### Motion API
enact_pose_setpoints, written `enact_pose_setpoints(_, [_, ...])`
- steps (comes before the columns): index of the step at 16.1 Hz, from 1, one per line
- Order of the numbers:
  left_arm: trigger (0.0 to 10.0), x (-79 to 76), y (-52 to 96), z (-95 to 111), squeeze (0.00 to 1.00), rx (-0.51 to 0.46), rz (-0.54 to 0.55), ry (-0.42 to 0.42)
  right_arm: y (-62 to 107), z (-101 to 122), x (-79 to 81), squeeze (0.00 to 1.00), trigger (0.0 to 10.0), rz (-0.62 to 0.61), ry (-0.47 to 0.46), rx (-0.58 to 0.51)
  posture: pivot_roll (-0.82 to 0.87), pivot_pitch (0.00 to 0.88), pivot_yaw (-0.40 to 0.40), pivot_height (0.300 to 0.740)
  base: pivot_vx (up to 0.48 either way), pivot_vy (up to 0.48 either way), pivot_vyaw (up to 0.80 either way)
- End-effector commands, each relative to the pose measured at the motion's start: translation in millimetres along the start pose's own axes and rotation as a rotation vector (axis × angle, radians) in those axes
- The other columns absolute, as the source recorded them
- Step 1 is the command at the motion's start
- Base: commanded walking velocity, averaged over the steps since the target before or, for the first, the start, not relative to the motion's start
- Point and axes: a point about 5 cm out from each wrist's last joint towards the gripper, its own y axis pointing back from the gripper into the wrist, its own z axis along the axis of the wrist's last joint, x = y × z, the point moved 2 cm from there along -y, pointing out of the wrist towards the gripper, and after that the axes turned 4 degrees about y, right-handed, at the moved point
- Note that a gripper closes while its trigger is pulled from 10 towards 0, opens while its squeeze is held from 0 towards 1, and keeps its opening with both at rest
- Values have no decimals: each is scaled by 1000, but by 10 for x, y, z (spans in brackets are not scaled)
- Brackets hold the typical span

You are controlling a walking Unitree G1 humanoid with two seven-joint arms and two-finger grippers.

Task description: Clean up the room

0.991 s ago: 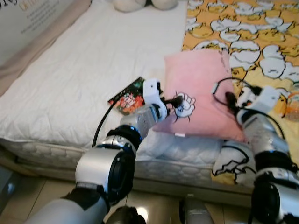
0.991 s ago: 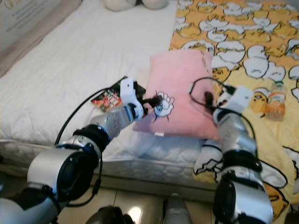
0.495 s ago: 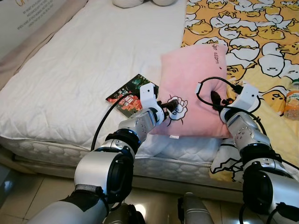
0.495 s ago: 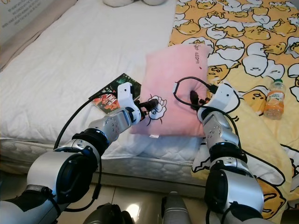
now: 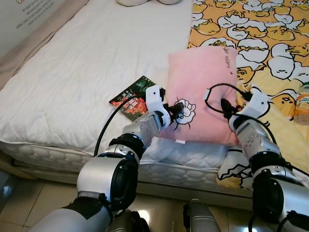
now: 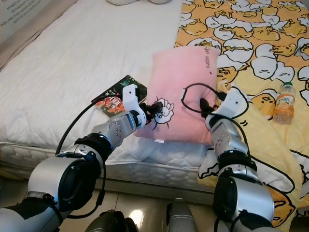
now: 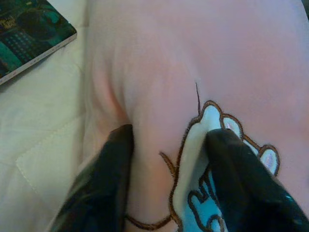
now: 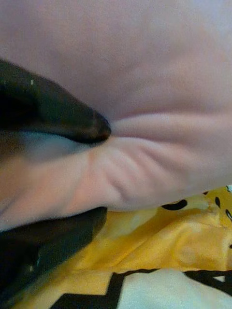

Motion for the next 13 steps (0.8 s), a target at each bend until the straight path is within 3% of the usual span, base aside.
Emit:
enact_pose_setpoints(1, [0, -90, -28, -231, 0, 39, -22, 13, 22, -185, 20, 98, 0, 10, -14, 57, -299, 72, 78, 697, 0, 0, 0])
enact_pose_setpoints(4, [0, -85, -27, -179, 0, 23, -22, -22, 10, -184, 64, 106, 0, 24, -7, 54, -298, 71, 77, 697, 0, 0, 0])
enact_pose_setpoints(6, [0, -40, -23, -195, 0, 40, 21, -121, 1, -161, 77, 110, 0, 27, -4, 49, -296, 70, 78, 697, 0, 0, 0])
enact_pose_setpoints(8, [0, -13, -16, -170, 0, 29, 31, -121, -3, -145, 88, 173, 0, 29, 17, 40, -294, 68, 77, 697, 0, 0, 0])
enact_pose_setpoints(13, [0, -28, -15, -60, 0, -22, 16, -110, 3, -173, 85, 157, 0, 28, 32, 38, -286, 62, 75, 697, 0, 0, 0])
